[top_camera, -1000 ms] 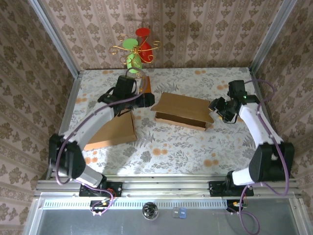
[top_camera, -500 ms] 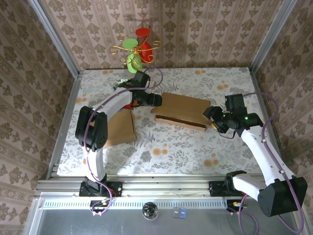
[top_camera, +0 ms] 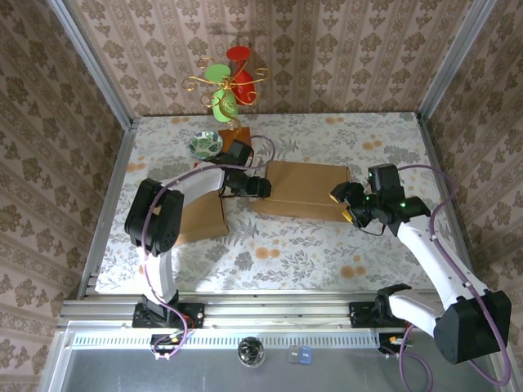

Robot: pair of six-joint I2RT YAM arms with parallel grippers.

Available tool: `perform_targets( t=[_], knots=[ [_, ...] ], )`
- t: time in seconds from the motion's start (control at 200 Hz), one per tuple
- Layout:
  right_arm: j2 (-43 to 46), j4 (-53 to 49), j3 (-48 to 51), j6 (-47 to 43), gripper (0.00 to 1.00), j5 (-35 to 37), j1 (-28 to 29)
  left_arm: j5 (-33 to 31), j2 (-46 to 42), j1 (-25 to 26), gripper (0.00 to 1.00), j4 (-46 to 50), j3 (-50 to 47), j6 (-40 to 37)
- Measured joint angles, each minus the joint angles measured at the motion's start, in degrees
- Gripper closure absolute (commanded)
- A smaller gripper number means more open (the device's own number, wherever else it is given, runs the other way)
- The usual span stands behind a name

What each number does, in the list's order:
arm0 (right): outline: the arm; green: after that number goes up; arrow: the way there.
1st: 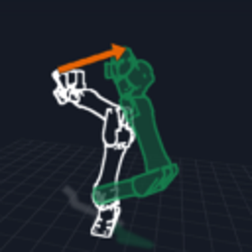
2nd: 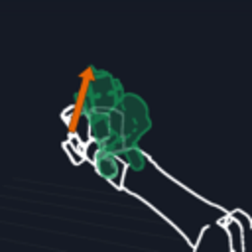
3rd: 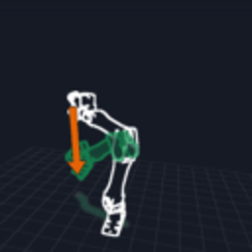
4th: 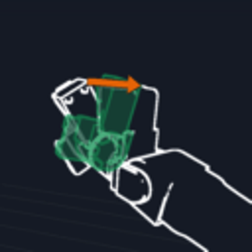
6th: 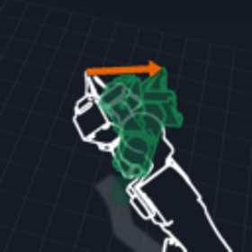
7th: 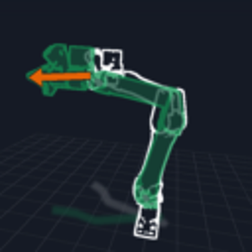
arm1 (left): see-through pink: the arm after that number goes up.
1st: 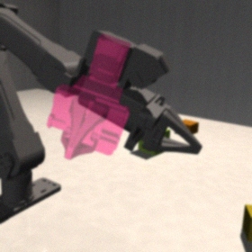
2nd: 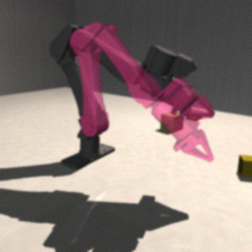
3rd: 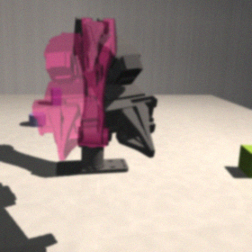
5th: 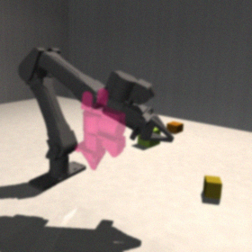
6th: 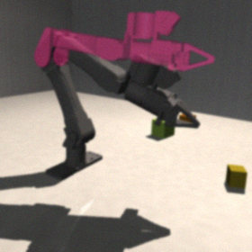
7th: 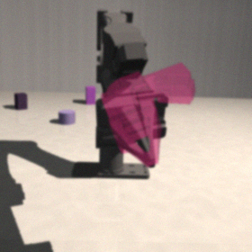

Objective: Fold the paper box

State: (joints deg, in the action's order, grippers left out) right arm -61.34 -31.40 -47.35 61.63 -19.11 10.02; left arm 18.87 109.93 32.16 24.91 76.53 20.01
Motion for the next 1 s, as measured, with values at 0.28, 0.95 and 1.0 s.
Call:
perform_targets(
  t=[0.28,0.95,1.0],
  knots=[
    [-0.9,3.5,4.2,1.4,0.33,-1.7,-0.7,1.8,-6.3,4.5,0.51,-6.1,-9.4,7.9],
    [-13.1,-1.4,-3.4,-15.7,0.34,-4.0,-14.6,2.8,-11.2,5.0,0.5,-8.8,-14.4,11.8],
    [-14.6,-2.0,-5.0,-17.3,0.34,-3.7,-15.3,2.8,-10.3,5.0,0.5,-9.0,-14.4,11.8]
  ],
)
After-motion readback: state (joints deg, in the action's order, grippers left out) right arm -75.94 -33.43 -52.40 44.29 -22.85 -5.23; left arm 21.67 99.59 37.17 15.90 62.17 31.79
